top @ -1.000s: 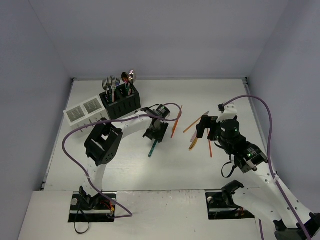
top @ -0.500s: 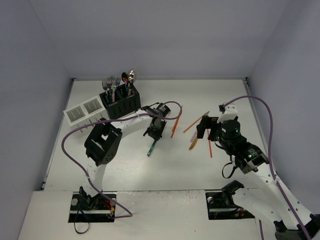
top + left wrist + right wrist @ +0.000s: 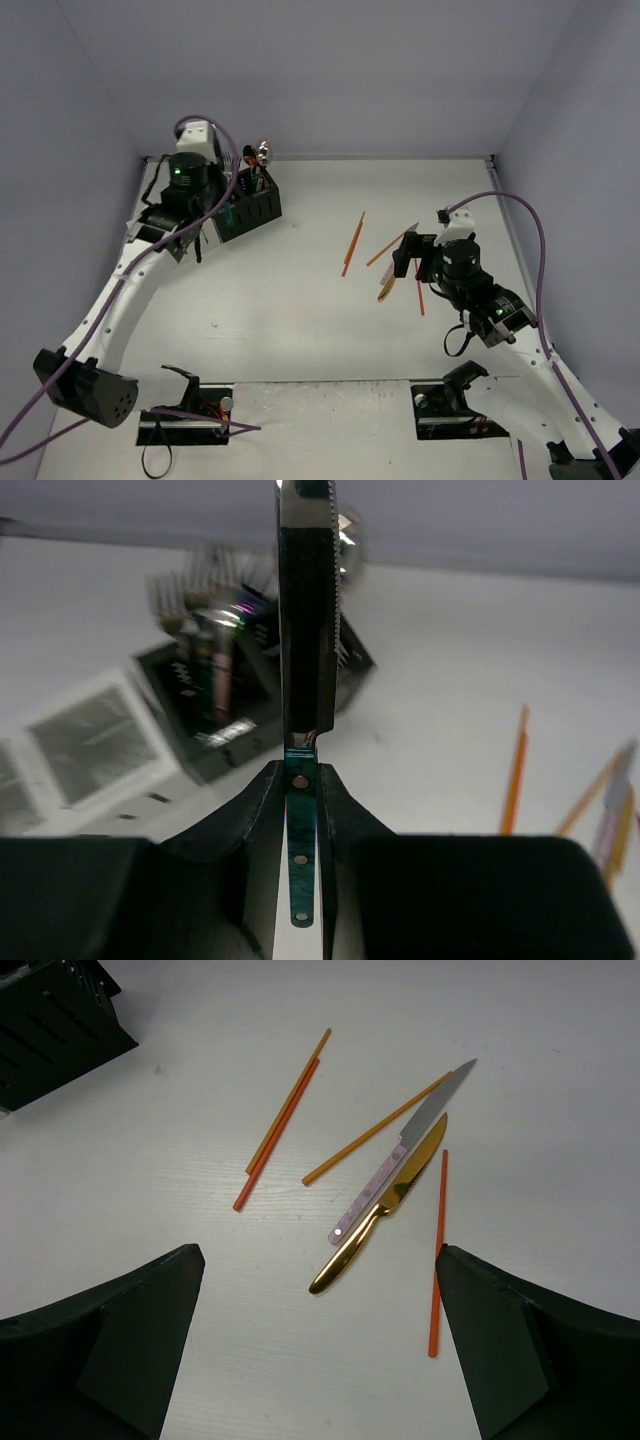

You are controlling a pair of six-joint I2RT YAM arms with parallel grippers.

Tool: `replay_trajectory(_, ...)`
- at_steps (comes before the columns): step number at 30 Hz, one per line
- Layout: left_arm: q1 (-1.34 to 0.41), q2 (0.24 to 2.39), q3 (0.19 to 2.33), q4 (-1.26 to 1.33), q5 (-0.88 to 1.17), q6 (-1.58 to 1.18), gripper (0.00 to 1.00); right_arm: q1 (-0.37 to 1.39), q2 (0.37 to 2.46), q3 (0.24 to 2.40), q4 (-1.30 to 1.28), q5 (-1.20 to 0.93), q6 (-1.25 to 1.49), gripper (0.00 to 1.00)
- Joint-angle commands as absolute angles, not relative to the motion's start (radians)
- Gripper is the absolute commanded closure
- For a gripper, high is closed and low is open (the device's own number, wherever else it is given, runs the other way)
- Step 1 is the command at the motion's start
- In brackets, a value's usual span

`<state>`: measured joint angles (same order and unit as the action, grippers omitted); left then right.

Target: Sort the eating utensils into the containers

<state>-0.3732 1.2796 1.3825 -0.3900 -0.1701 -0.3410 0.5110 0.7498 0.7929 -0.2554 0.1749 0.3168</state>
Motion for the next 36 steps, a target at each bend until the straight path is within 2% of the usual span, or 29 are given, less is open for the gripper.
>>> replay_trajectory(1,-0.253,1.244,1.309,-0.143,-0.249,-0.254,1.00,0.505,0.768,0.832,-0.216,0.188,0.322,0.00)
replay_trajectory(8,-0.054,1.299,1.241,0.138,-0.206,-0.252,1.00,0.506,0.782,0.839,-0.214,0.217,0.325,0.00)
replay_trajectory(15,0.025,1.445,1.209,0.323,-0.165,-0.247,1.00,0.505,0.774,0.829,-0.213,0.241,0.319,0.00)
replay_trajectory(32,0.026,1.478,1.027,0.391,-0.176,-0.212,1.00,0.505,0.760,0.808,-0.215,0.268,0.327,0.00)
replay_trajectory(36,0.028,1.441,0.974,0.377,-0.168,-0.212,0.90,0.505,0.759,0.806,-0.213,0.258,0.330,0.00)
